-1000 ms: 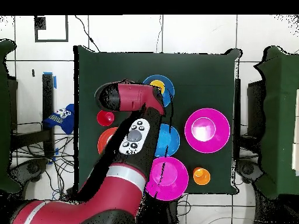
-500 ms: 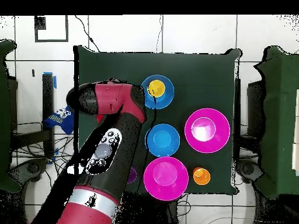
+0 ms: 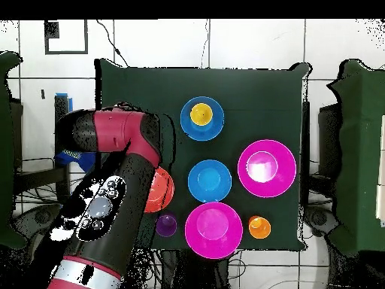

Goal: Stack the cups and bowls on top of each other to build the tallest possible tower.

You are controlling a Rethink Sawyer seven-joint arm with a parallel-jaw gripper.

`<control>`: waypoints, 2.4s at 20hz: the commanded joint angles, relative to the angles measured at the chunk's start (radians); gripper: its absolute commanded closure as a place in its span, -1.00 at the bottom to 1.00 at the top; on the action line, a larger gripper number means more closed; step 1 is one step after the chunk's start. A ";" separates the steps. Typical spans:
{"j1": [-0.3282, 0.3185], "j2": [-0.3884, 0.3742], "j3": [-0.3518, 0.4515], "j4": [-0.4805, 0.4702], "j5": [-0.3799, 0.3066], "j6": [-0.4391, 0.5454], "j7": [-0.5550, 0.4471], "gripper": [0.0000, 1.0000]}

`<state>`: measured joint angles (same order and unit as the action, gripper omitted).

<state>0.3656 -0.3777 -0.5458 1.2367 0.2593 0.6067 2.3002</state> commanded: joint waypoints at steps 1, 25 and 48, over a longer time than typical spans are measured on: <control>0.003 0.042 0.070 0.113 0.054 0.121 0.263 -1.00; -0.009 0.064 0.117 0.138 0.092 0.082 0.265 -1.00; 0.072 0.108 -0.032 0.145 0.052 0.053 0.259 -1.00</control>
<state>0.4484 -0.3108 -0.6200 1.3307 0.3263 0.6393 2.3695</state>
